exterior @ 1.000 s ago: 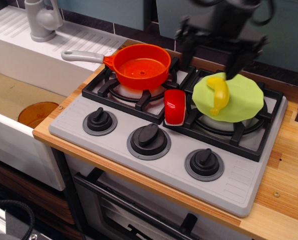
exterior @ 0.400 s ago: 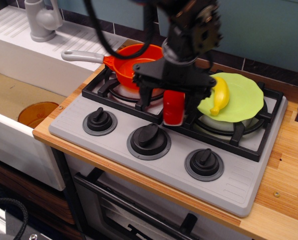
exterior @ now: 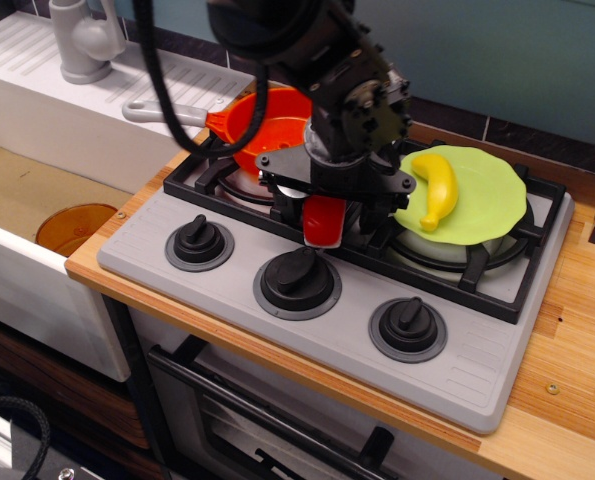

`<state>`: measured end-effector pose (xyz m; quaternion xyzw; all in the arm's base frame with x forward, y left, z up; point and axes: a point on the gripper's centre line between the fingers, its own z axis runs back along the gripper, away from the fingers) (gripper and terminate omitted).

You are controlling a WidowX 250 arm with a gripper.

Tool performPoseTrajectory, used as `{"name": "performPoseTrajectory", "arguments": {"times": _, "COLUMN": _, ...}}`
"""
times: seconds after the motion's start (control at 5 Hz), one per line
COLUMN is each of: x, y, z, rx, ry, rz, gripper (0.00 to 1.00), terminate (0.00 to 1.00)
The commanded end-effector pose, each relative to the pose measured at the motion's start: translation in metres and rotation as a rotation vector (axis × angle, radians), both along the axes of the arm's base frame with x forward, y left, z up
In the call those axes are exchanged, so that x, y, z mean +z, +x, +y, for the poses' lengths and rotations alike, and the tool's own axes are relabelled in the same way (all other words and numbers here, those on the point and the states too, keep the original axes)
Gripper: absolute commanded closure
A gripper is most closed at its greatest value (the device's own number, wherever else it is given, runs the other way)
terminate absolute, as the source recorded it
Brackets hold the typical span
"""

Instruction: End effector transition from object to object

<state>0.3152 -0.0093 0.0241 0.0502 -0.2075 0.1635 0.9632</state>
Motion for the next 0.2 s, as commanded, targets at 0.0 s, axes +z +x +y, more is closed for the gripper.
{"name": "performPoseTrajectory", "arguments": {"times": 0.0, "x": -0.0039, "y": 0.0014, "z": 0.0004, "rx": 0.011, "ry": -0.004, "rz": 0.005, "gripper": 0.00, "terminate": 1.00}}
